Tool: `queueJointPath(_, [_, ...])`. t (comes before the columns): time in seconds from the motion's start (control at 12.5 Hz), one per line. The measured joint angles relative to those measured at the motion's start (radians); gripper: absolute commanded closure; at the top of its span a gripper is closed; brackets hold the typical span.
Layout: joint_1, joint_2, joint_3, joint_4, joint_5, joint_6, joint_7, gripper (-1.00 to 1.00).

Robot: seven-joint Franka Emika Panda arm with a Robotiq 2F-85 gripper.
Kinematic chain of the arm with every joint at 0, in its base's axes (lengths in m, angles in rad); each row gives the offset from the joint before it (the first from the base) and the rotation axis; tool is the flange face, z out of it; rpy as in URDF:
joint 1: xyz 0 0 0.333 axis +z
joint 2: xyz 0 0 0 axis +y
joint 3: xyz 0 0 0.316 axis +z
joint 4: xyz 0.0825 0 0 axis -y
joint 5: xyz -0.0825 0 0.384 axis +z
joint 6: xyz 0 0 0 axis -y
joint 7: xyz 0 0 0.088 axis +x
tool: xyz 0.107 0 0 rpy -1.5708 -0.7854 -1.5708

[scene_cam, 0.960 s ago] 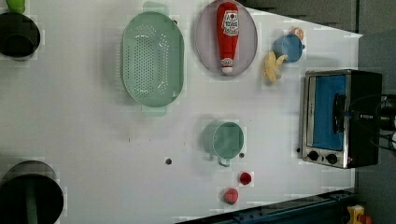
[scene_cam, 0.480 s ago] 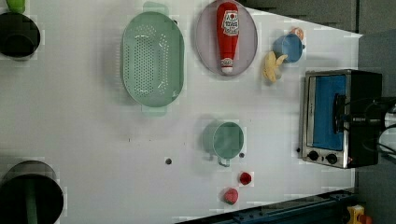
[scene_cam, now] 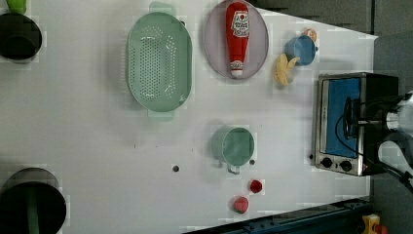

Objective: Flap open oven.

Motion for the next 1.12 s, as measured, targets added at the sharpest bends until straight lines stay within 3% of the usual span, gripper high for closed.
queueJointPath(0.4, [0.056, 0.076, 0.109, 0.000, -0.227, -0.052, 0.321, 0.65])
queueJointPath(0.88, [0.212, 0.310, 0.191, 0.014, -0.523, -0.136, 0.787, 0.65])
queueJointPath(1.12, [0.261, 0.431, 0.206, 0.033, -0.590, -0.179, 0.968, 0.65])
